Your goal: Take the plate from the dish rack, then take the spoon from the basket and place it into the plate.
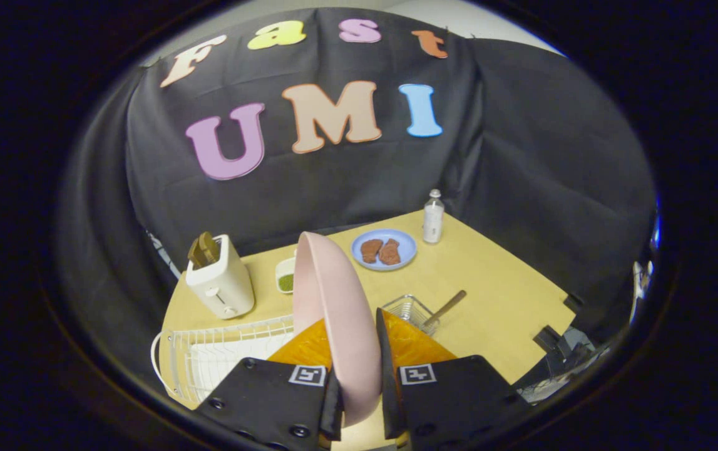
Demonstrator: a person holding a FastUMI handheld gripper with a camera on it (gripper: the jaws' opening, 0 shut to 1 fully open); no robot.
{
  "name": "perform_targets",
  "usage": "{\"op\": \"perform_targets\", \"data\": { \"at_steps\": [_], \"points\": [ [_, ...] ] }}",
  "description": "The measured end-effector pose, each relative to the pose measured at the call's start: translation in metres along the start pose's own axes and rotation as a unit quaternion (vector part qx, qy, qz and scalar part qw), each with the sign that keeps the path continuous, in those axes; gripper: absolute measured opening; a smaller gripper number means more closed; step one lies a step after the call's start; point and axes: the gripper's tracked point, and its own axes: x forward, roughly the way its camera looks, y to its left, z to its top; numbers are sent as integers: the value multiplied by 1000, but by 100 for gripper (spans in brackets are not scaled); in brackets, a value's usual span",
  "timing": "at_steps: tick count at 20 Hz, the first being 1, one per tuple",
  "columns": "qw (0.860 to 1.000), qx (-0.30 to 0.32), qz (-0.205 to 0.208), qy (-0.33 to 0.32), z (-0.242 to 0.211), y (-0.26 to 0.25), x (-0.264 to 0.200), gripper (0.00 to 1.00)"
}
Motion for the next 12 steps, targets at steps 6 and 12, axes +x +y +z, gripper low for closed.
{"op": "perform_targets", "data": {
  "at_steps": [6, 12],
  "points": [
    [992, 105, -62, -19, -27, -95, -22, 29],
    [978, 173, -114, 36, -95, -155, -7, 29]
  ]
}}
